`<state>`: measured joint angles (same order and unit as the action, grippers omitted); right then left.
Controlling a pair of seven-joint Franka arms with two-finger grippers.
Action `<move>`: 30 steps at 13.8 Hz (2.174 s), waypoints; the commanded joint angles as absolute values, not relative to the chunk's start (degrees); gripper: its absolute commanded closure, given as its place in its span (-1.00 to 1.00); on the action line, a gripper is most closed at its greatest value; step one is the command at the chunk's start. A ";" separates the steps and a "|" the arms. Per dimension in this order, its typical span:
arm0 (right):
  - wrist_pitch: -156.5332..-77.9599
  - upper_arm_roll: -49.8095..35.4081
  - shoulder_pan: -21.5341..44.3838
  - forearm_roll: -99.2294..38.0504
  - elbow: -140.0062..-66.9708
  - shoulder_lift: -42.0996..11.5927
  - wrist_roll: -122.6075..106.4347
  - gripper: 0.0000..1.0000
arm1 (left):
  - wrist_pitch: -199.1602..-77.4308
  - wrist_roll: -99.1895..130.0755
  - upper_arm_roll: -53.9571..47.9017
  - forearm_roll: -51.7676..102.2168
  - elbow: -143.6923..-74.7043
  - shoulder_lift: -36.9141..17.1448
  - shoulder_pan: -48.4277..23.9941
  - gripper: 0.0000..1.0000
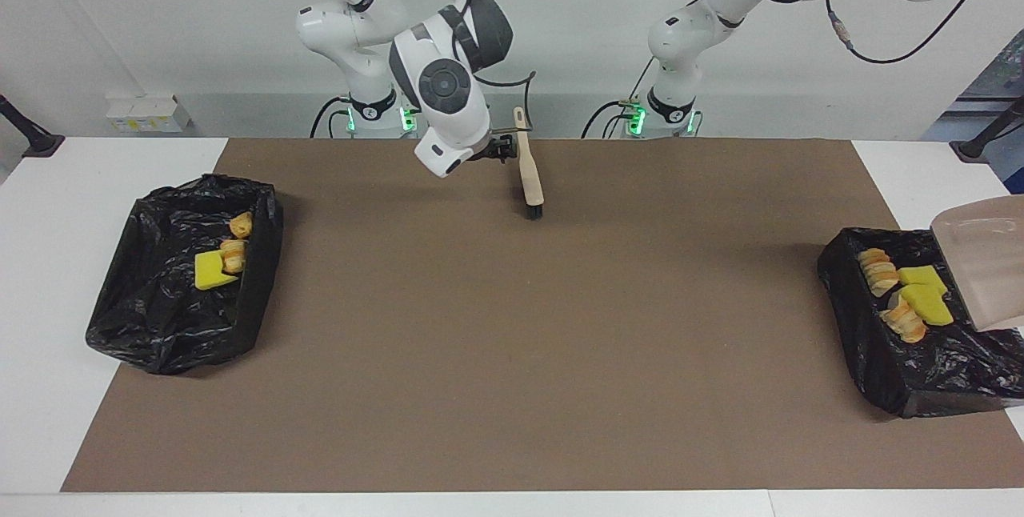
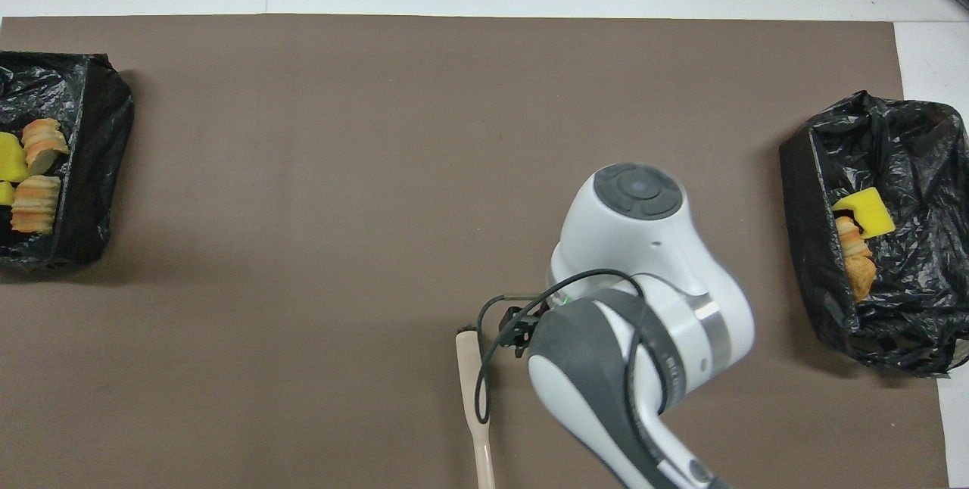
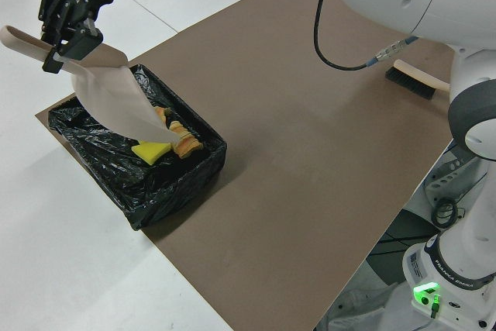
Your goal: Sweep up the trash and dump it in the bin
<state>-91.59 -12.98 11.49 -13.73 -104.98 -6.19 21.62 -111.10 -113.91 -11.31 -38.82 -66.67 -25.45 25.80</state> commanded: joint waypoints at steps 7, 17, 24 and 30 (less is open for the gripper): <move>-90.26 -13.62 -2.98 -1.85 -95.71 -6.07 2.55 -1.00 | -105.30 -88.57 -10.81 -27.44 -87.34 -17.23 12.06 1.00; -90.18 -5.75 -1.16 3.43 -95.71 -2.99 1.59 -1.00 | -105.91 -28.81 -10.81 -14.07 -97.21 -16.52 -11.84 1.00; -84.11 2.37 -0.09 2.20 -86.75 -2.81 -7.03 -1.00 | -109.85 12.53 -10.81 -2.65 -98.35 -18.19 -21.78 1.00; -83.41 1.50 0.79 0.97 -89.21 1.23 -2.99 -1.00 | -114.25 27.31 -10.81 0.88 -98.35 -19.51 -27.06 1.00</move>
